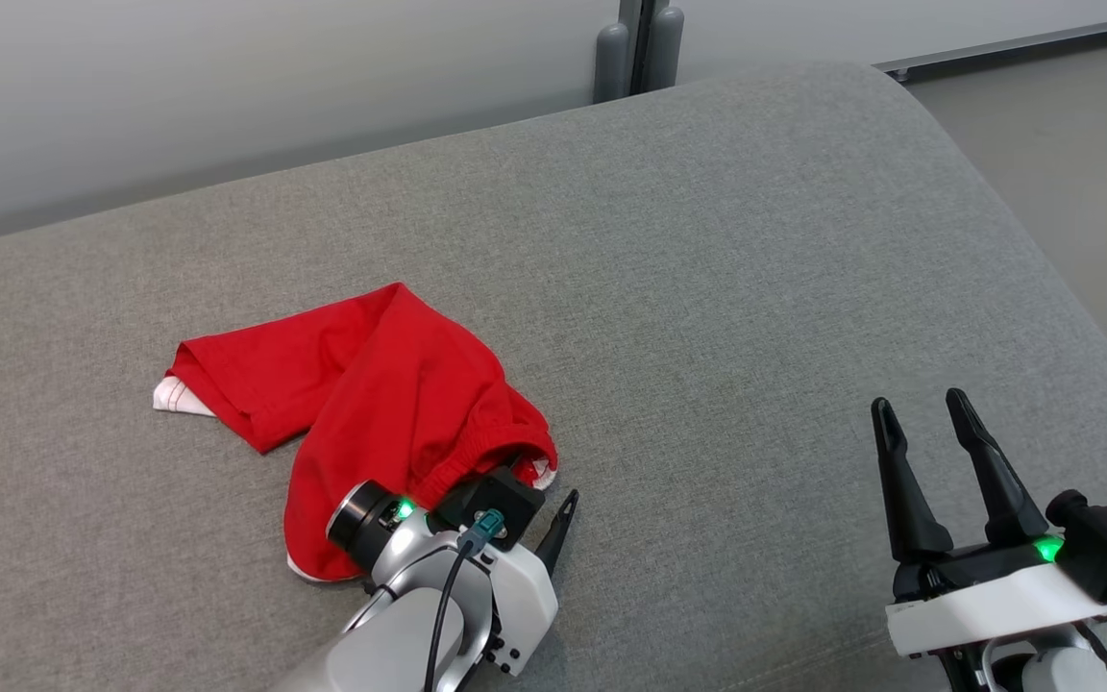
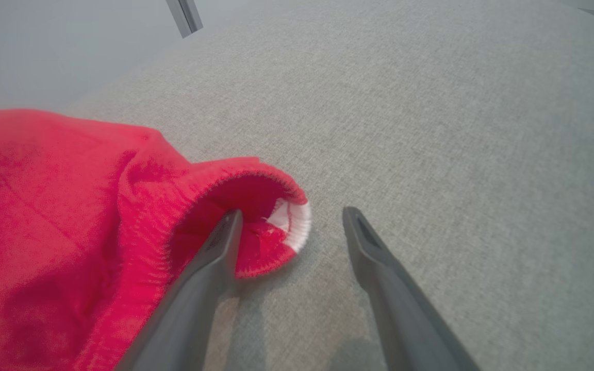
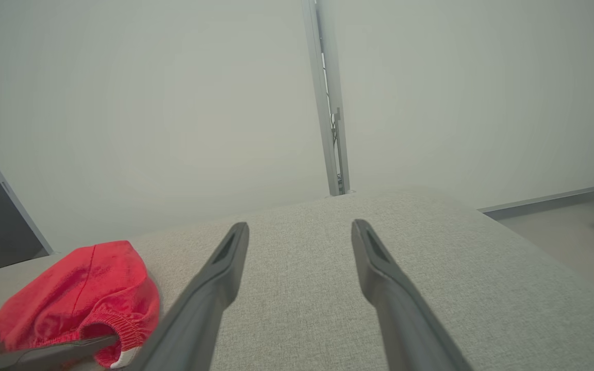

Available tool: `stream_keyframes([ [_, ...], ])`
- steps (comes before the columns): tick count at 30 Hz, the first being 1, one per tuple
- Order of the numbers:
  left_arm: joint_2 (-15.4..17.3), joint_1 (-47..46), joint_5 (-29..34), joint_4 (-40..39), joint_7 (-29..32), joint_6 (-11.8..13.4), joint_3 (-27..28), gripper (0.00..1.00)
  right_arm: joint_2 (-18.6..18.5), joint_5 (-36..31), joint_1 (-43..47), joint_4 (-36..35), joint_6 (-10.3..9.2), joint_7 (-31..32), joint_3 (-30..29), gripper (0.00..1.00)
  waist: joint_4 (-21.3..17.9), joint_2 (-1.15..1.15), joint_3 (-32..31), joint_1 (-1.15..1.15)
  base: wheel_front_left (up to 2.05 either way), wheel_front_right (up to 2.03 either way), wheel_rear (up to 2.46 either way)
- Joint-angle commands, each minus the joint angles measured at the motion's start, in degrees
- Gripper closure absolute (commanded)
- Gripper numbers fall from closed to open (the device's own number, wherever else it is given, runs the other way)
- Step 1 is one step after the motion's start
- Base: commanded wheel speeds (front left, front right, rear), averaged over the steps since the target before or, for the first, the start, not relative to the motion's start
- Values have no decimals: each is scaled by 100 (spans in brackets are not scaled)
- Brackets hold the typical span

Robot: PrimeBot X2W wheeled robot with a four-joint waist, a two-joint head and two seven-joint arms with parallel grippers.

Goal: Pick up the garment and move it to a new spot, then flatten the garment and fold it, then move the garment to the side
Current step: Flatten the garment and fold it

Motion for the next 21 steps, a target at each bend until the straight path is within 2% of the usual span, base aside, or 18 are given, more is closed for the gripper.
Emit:
stream_keyframes([
  [1,27,-244,-75,-27,-77,46,89,0,-94,56,-184,-159,9,-78,104,0,-11,0,-4,0,0,0,0],
  [2,27,-250,-111,-13,-81,32,59,17,-100,59,-186,-158,9,-78,102,0,-18,0,-9,0,0,0,0],
  [3,27,-251,-146,8,-80,-10,13,100,-102,59,-188,-158,9,-78,96,0,-24,0,-15,0,0,0,0],
  [13,27,-315,-450,205,-118,-8,-28,100,-66,56,-142,-153,9,-78,55,0,53,0,-135,0,0,0,0],
  [17,72,-422,-375,-301,-129,178,428,100,-16,73,-50,-173,9,-78,-33,0,265,0,-184,0,0,0,0],
  [19,257,-312,-289,-855,-130,204,841,100,8,100,10,-167,9,-78,-72,0,442,0,-210,0,0,0,0],
  [20,574,-142,-54,-1393,-131,323,1185,100,23,97,80,-142,9,-78,-80,0,661,0,-252,0,0,0,0],
  [21,742,-17,38,-1678,-131,378,1379,100,26,100,107,-121,9,-78,-76,0,780,0,-276,0,0,0,0],
])
